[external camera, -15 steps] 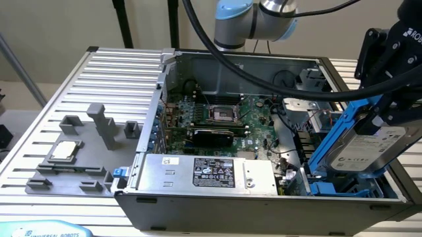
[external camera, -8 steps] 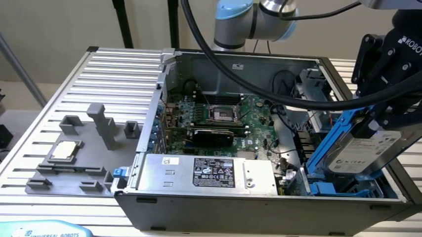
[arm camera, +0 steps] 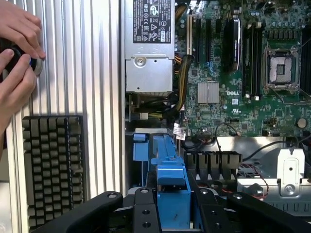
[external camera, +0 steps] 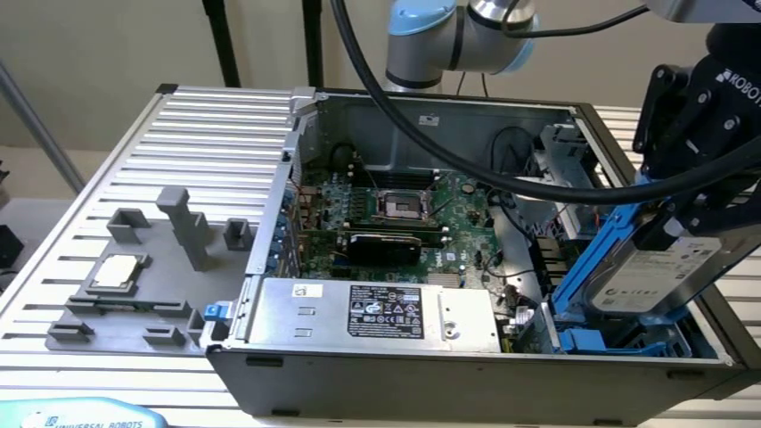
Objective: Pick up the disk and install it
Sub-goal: 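Insert the disk into the insertion slot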
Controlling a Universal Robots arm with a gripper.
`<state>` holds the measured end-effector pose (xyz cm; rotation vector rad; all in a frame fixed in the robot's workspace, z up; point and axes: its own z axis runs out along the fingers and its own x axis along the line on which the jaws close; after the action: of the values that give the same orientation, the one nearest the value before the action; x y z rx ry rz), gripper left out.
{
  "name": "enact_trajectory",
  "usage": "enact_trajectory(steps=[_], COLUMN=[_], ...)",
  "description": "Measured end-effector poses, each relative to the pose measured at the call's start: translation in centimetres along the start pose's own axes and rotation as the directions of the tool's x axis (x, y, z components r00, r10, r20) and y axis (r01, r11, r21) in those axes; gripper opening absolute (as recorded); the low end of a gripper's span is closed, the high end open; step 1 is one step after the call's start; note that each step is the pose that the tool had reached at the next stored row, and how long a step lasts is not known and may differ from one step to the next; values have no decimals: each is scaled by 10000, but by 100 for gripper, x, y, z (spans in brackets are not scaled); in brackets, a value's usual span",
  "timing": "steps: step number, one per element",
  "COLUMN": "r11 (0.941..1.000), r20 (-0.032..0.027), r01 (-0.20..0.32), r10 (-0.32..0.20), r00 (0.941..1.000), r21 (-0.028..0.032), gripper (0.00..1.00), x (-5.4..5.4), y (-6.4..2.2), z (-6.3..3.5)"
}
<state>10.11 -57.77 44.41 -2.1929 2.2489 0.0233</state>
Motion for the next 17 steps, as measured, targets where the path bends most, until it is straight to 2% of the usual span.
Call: enact_trajectory(steps=[17], r11=[9999], r20=[-4], r01=[97], r10=[-97], r00=[10000], r21=[-75], gripper=[33], x=[-5], y=[-21], z=[96])
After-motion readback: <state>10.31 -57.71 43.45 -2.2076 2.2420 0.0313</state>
